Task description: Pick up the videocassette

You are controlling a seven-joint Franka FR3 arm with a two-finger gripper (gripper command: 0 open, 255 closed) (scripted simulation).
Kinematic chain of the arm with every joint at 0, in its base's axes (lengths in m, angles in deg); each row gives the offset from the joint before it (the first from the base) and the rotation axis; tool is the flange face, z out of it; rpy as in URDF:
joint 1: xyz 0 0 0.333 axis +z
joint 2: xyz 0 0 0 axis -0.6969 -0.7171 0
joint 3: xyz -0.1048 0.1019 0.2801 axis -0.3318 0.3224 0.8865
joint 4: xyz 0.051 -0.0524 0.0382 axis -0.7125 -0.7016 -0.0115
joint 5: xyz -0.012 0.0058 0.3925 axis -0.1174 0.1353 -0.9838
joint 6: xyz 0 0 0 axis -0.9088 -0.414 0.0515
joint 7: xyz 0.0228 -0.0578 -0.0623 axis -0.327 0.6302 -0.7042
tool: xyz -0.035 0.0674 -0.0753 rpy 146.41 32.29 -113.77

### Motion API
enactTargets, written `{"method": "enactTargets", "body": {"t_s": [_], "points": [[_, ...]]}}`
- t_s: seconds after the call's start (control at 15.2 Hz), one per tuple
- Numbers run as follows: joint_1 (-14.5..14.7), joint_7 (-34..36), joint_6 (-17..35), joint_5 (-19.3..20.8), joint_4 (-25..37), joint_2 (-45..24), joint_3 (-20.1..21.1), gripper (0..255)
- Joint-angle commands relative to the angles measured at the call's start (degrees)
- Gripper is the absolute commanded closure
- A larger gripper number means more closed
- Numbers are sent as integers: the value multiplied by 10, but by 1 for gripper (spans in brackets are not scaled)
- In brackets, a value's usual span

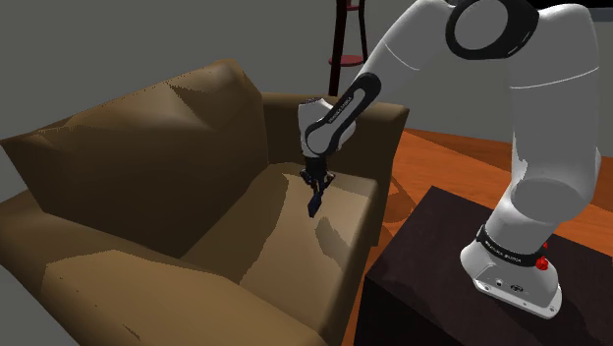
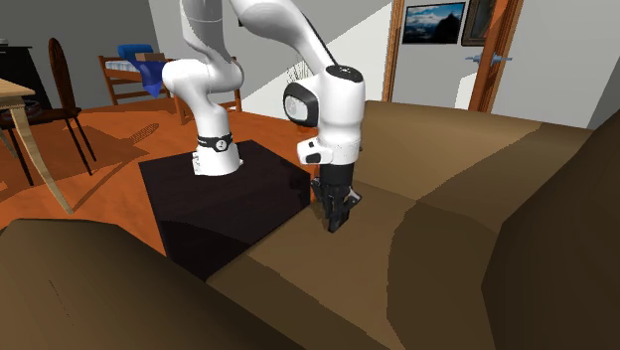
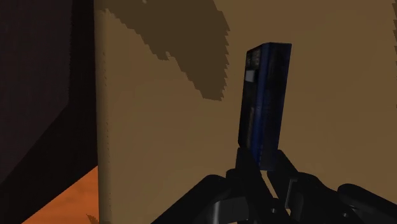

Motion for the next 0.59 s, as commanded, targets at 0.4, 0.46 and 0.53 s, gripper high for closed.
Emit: {"method": "enactTargets", "body": {"t_s": [0.4,0.46,0.53], "points": [[-7,-7,-51,-14,2,49,8,255],[-7,-7,-52,-14,2,50,9,255],[-7,-7,-52,-14,2,50,9,255]]}}
